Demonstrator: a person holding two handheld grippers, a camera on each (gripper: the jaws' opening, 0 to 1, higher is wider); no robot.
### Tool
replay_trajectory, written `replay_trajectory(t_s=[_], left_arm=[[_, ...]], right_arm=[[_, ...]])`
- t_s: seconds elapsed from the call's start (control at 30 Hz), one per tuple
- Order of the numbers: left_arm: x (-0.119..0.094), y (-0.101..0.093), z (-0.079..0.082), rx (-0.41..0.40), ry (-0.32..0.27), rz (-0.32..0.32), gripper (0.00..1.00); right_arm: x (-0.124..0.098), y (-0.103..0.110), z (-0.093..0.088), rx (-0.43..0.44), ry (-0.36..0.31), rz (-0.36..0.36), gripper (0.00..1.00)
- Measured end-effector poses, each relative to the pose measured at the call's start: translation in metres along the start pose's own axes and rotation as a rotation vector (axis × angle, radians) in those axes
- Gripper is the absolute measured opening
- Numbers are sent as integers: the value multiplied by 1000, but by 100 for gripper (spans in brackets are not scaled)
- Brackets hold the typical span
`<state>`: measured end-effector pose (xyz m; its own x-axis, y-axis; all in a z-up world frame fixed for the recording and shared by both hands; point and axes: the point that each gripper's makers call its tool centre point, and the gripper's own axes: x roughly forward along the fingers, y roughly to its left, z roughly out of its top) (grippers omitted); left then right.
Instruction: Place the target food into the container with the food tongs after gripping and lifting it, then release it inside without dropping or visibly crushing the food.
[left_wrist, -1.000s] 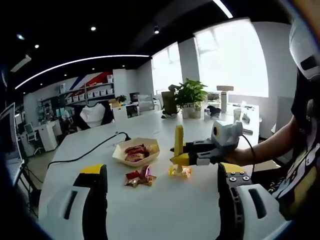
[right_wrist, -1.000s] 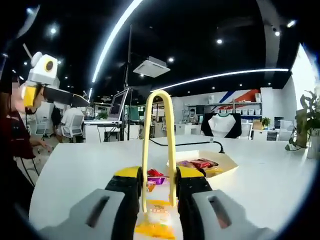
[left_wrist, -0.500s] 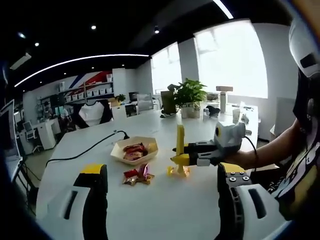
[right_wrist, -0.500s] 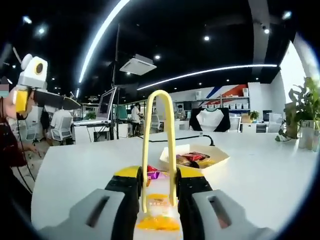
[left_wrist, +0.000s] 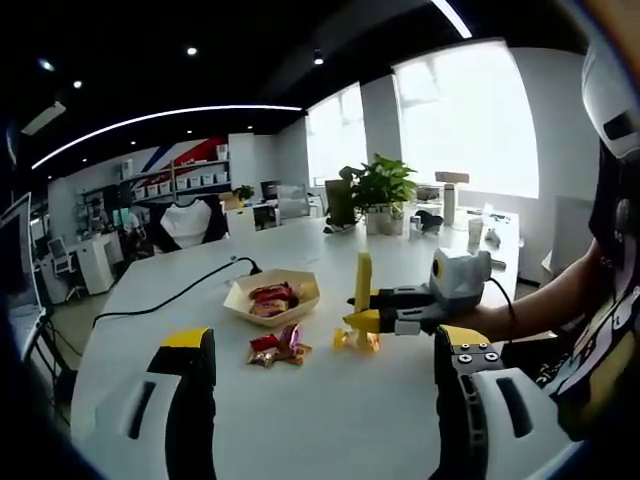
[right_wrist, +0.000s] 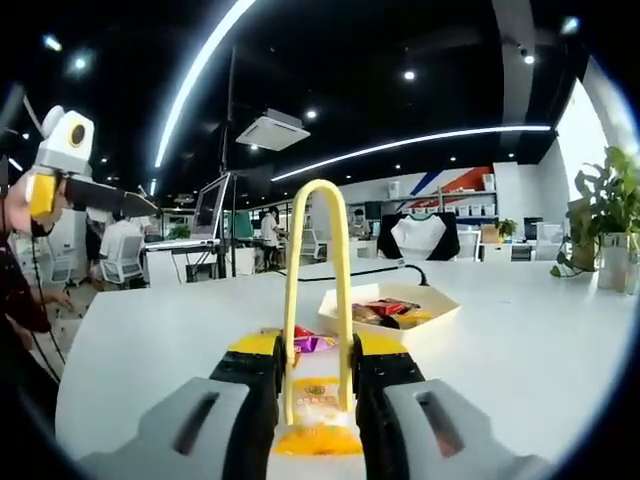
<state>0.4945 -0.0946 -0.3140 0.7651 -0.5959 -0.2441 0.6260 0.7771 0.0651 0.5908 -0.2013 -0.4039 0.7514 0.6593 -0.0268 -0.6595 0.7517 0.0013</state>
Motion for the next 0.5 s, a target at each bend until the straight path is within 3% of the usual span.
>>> replay_trajectory(t_s=[0.5], left_arm=[[-5,3,-4,-14,-2,15,96]], right_arm=[[3,-1,-5,-4,30,-6,21]])
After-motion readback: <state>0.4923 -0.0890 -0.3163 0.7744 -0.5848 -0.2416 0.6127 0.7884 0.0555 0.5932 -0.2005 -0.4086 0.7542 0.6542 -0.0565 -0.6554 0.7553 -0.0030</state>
